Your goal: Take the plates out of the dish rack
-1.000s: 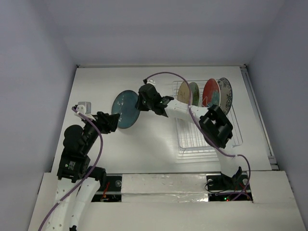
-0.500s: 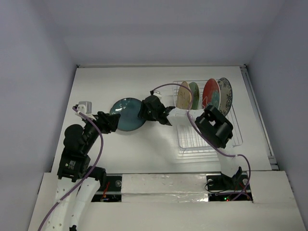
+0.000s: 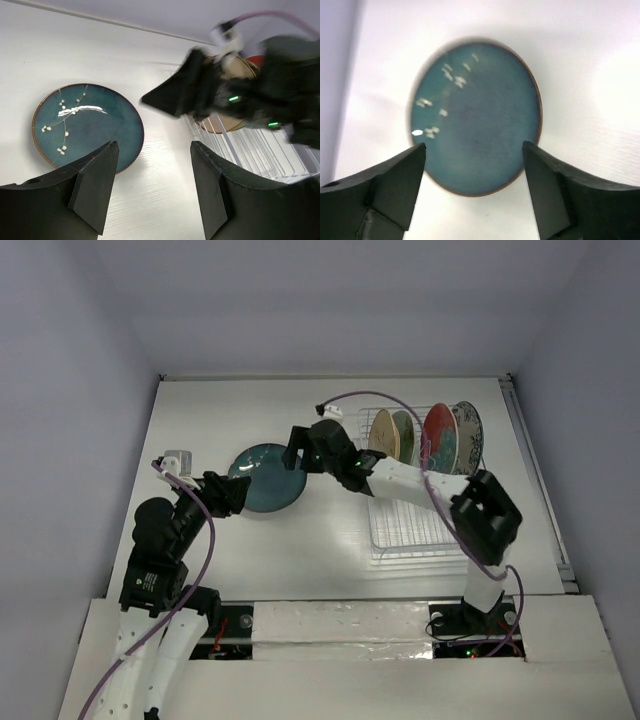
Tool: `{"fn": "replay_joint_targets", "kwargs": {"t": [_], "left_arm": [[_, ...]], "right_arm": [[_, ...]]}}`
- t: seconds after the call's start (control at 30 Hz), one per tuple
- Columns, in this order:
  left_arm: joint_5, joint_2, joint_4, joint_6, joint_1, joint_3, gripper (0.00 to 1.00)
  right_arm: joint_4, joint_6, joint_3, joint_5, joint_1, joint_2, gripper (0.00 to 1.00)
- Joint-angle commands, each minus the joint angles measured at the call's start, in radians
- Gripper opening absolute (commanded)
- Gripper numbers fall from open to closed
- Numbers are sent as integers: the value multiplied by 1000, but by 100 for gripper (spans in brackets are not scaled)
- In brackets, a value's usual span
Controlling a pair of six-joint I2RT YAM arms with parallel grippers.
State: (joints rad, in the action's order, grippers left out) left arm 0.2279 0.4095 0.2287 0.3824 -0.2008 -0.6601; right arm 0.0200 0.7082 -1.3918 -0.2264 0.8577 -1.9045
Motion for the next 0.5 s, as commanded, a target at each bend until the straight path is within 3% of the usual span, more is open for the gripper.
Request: {"fn": "replay_joint_targets", "kwargs": {"t": [0.0,0.03,0.1,0.13,0.23,0.37,0.4,0.47], "left_arm": [[11,5,-46,4,4,-4,56],[11,3,-46,4,4,-3,56],[11,3,-46,4,4,-3,54],[13,2,-46,4,4,-3,53],[17,3,-48,1,4,-1,46],[21,5,-51,3,4,-1,20],[22,6,-54,1,4,2,12],[22,11,-54,1,4,2,7]], "right_arm": [[41,-140,-10,-123,9,248,76],[52,-185,11,-158,9,298,54],[99,-214,43,-227,-31,443,22],[112,-228,84,-235,-55,496,0],[162,-253,161,-292,-175,686,0],[294,-283,255,-398,-336,809,0],[328,-288,292,-427,-364,838,20],[353,-279,335,-467,-377,861,46]]}}
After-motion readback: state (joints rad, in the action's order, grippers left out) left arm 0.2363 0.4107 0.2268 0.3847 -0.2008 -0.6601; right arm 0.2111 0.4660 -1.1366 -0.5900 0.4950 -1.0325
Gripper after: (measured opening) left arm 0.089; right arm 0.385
